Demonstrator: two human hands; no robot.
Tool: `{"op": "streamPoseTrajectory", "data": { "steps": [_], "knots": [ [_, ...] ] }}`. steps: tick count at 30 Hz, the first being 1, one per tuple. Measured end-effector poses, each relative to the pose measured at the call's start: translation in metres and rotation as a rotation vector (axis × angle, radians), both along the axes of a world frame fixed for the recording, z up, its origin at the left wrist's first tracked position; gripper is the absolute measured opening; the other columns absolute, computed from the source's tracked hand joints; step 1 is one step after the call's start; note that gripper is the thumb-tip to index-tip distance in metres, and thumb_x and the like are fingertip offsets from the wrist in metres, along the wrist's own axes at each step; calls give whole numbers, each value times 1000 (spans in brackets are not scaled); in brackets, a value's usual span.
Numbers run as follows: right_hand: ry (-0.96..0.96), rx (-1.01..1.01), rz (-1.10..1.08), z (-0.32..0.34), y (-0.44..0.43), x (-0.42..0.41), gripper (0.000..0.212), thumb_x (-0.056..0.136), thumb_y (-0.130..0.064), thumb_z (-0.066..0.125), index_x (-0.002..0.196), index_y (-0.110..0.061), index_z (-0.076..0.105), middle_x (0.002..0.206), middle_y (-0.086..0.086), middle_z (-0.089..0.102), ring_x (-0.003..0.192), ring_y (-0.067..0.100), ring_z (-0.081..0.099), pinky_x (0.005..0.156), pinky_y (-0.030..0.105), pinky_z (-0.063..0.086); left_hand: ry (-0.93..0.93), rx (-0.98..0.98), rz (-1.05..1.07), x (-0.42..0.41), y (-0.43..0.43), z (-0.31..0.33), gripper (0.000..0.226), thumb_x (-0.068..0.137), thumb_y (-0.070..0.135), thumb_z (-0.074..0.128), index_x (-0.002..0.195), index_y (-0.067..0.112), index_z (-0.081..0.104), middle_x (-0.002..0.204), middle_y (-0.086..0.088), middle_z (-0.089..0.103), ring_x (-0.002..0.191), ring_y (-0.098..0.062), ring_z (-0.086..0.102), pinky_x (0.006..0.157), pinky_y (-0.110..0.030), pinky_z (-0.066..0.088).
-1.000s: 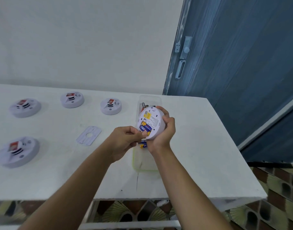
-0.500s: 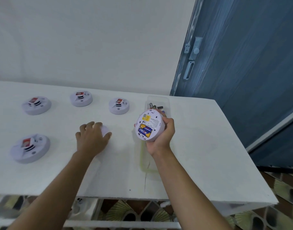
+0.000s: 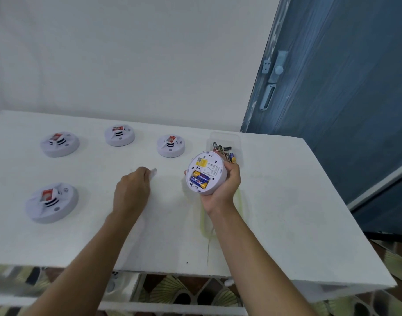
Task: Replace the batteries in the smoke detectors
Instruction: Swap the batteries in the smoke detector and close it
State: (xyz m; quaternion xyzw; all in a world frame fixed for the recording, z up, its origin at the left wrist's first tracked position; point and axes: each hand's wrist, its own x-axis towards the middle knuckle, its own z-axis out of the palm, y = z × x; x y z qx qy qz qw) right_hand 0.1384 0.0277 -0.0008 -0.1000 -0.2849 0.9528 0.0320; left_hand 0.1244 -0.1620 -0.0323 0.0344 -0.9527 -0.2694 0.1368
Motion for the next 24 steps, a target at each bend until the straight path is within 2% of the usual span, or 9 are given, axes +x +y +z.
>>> {"op": "streamPoseTrajectory", "data": {
  "steps": [2, 6, 8, 12, 15, 18, 20, 21, 24],
  "knots": [
    [-5, 4, -2, 0, -1, -1, 50, 74, -37, 51, 116, -14, 62, 111, 16, 63, 99, 38, 59, 83, 54, 53, 61, 87, -24, 2, 3, 8, 19, 98, 12, 40, 85, 10, 54, 79, -8, 60, 73, -34, 54, 64, -38, 41],
    [-5, 7, -18, -1, 0, -1, 49, 76, -38, 51, 116, -13, 64, 109, 15, 65, 99, 37, 60, 85, 54, 51, 168, 332, -43, 15, 26, 36, 28, 99, 8, 33, 111, 15, 57, 93, 1, 60, 83, -19, 53, 71, -27, 34],
    [-8, 4, -27, 0, 0, -1, 45, 79, -36, 51, 115, -13, 64, 108, 14, 65, 97, 36, 61, 81, 49, 55, 163, 413, -70, 21, 38, 49, 28, 103, 16, 33, 116, 17, 58, 98, 2, 61, 87, -16, 52, 72, -26, 34],
    [-17, 26, -37, 2, 0, 1, 42, 79, -36, 49, 111, -14, 65, 106, 14, 66, 95, 34, 62, 80, 46, 55, 23, 584, -227, 30, 56, 69, 44, 94, 60, 36, 106, 24, 57, 101, 3, 60, 96, -11, 55, 79, -29, 45],
    [-20, 47, -42, 6, 3, 4, 36, 91, -28, 40, 115, -12, 62, 101, 12, 65, 87, 28, 65, 65, 32, 57, -35, 636, -354, 35, 71, 73, 18, 97, 43, 51, 111, 31, 50, 99, 11, 55, 96, 14, 55, 73, -8, 45],
    [-12, 71, -38, 11, 4, 7, 41, 87, -30, 45, 120, -11, 60, 99, 13, 67, 85, 29, 67, 65, 32, 57, -90, 616, -382, 34, 82, 68, 42, 96, 44, 52, 134, 29, 43, 114, 3, 47, 112, -3, 50, 74, -5, 44],
    [-3, 86, -37, 13, 4, 8, 48, 77, -32, 51, 119, -12, 60, 98, 12, 69, 85, 29, 68, 66, 32, 57, -51, 620, -351, 38, 90, 67, 57, 95, 45, 55, 145, 28, 33, 123, 8, 41, 117, -5, 42, 79, -3, 41],
    [5, 94, -35, 13, 5, 8, 49, 74, -32, 51, 118, -12, 61, 97, 11, 69, 84, 28, 69, 65, 32, 57, -6, 638, -319, 38, 94, 65, 64, 92, 49, 57, 147, 27, 31, 126, 12, 41, 117, -4, 41, 87, -7, 42],
    [48, 93, -37, 15, 6, 9, 44, 73, -31, 50, 110, -12, 63, 92, 9, 70, 81, 25, 70, 65, 31, 57, 74, 608, -162, 42, 105, 65, 73, 77, 66, 55, 137, 27, 41, 122, 13, 51, 113, -10, 44, 98, -41, 46]
  ]
}}
